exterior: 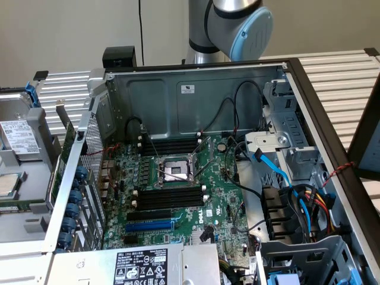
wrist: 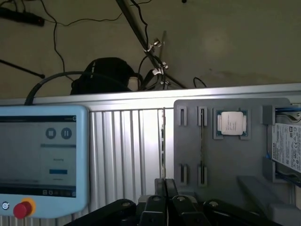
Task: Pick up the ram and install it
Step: 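Pick up the ram and move it above insertion slot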
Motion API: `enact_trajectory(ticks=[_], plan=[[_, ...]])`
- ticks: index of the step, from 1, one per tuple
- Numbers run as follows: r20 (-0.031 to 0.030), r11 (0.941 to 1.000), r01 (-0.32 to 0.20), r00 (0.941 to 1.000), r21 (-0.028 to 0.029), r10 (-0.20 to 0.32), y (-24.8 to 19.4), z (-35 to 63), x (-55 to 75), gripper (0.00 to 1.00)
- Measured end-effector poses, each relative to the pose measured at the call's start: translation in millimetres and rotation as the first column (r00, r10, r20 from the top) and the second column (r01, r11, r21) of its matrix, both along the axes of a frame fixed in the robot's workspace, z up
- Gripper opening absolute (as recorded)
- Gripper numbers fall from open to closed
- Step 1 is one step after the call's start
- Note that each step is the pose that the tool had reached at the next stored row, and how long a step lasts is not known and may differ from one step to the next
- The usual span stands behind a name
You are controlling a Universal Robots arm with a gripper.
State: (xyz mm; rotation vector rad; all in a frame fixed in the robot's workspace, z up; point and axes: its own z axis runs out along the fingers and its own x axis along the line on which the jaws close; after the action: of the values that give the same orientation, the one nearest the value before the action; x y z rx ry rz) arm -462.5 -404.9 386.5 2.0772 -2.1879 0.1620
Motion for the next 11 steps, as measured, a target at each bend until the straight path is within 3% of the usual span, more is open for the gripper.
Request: enact_trajectory(ticks=[5,6,11], plan=[[-0.0001,0.9998,0.0,1.0,-0.0219,0.0,0.1,4.5,0.0,0.12],[0.0,0.9997,0.0,1.0,-0.0242,0.0,0.0,4.9,0.1,0.12],[-0.0001,0.9997,0.0,1.0,-0.0244,0.0,0.1,5.0,0.0,0.12]])
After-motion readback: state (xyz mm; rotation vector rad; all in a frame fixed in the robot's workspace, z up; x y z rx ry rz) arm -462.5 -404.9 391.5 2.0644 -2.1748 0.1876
